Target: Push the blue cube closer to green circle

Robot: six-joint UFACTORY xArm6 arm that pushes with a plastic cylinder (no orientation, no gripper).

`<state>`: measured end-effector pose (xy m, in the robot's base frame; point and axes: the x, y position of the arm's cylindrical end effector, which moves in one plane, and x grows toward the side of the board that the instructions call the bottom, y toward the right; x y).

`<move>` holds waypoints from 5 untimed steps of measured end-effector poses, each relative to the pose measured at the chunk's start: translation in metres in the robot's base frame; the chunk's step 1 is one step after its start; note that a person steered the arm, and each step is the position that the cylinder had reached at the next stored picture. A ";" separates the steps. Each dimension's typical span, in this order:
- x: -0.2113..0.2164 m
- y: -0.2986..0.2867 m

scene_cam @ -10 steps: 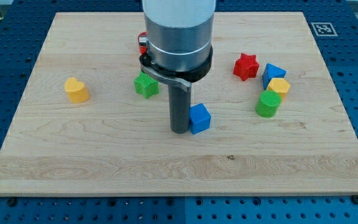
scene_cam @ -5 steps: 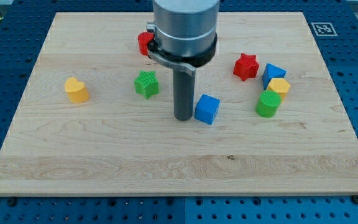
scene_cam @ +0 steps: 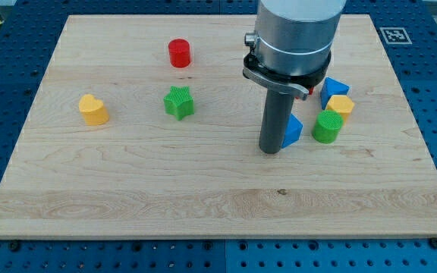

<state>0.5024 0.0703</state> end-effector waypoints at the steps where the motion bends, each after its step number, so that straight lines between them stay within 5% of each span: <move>1: -0.001 -0.030; 3: -0.043 -0.027; 5: -0.027 -0.021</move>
<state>0.4750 0.0497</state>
